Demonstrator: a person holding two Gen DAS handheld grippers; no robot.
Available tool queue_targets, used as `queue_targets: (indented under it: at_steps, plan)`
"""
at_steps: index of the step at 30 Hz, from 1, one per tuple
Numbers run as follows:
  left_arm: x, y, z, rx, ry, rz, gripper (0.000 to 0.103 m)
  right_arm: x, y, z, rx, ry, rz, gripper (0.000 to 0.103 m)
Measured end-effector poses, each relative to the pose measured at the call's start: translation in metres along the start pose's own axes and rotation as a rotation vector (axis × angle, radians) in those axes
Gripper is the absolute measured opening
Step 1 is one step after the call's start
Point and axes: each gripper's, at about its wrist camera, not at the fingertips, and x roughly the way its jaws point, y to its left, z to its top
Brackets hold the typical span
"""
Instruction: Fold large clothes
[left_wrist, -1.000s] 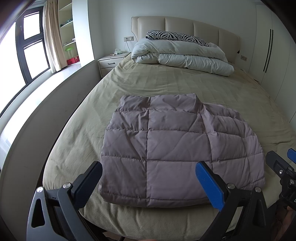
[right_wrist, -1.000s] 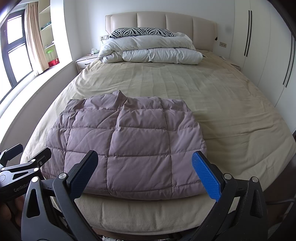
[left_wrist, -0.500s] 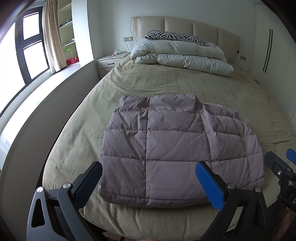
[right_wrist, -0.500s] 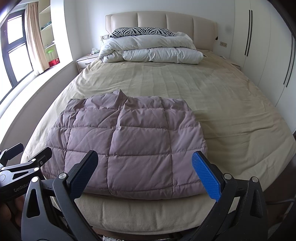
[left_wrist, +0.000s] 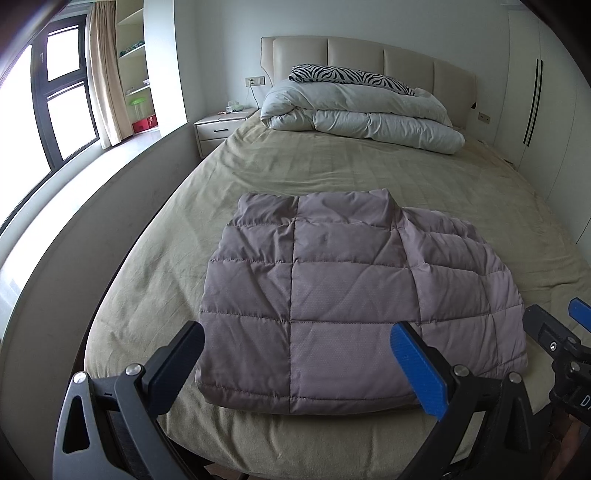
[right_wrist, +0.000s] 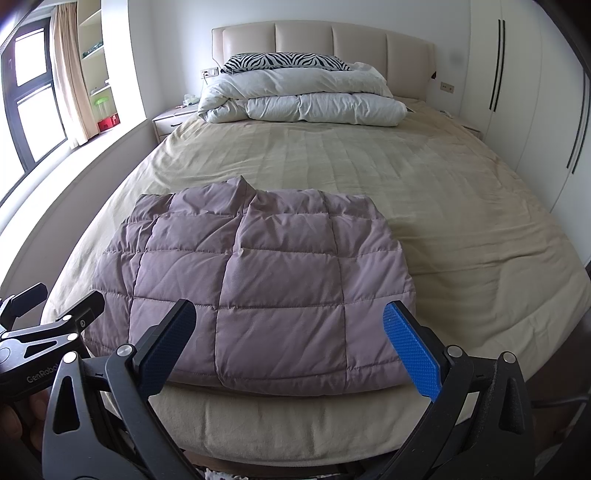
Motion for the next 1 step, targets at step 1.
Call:
queue_targets:
  at_steps: [1]
  plan:
    - [0.0005, -0.0007, 0.0005, -0.001, 0.0, -0.002, 0.103, 0.0003, 0.0, -0.0013, 0.0, 0.001, 0.0, 0.103]
